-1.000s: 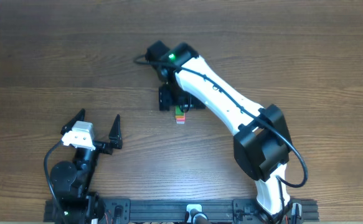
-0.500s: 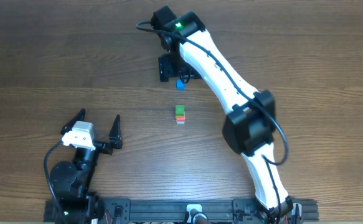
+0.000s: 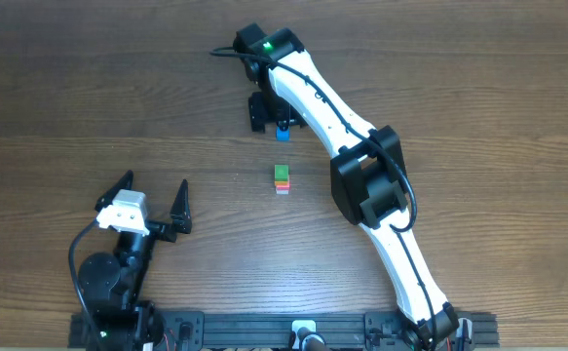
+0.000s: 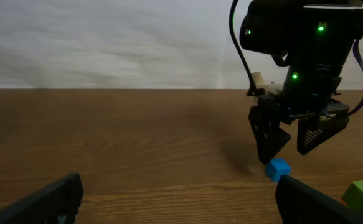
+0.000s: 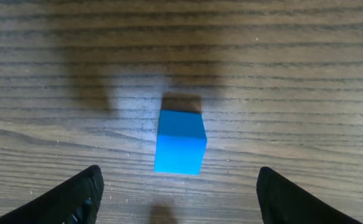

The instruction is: Stack Cubes

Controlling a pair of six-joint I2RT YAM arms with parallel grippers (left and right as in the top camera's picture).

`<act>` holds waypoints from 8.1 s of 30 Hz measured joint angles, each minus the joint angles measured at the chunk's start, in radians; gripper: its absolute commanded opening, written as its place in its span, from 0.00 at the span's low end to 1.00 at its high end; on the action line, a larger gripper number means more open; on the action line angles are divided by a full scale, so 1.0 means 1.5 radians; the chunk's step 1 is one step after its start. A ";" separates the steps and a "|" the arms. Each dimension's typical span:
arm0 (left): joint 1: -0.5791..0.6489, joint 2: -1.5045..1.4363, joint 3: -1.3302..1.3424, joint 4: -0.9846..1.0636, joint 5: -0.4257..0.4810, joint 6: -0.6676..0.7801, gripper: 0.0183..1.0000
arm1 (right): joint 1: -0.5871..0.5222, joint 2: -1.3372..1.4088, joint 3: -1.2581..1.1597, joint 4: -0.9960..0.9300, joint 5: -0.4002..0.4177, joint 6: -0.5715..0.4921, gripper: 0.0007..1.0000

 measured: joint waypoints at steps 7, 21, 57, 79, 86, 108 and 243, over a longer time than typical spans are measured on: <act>0.000 0.000 0.000 0.000 0.000 0.000 1.00 | -0.010 0.029 0.004 0.003 0.000 0.014 0.75; 0.000 0.000 0.000 0.000 0.000 0.000 1.00 | -0.019 0.039 0.004 0.014 -0.026 0.048 0.69; 0.000 0.000 0.000 0.000 0.000 0.000 1.00 | -0.019 0.039 0.002 0.018 -0.049 0.062 0.18; 0.000 0.000 0.000 0.000 0.000 0.000 1.00 | -0.005 -0.121 -0.001 -0.072 -0.018 0.062 0.01; 0.000 0.000 0.000 0.000 0.000 0.000 1.00 | 0.025 -0.198 -0.001 -0.142 -0.006 0.065 0.01; 0.000 0.000 0.000 0.000 0.000 0.000 1.00 | 0.092 -0.292 -0.226 -0.068 -0.034 0.119 0.01; 0.000 0.000 0.000 0.000 0.000 0.000 1.00 | -0.180 -0.309 -0.323 0.218 0.054 -0.035 0.99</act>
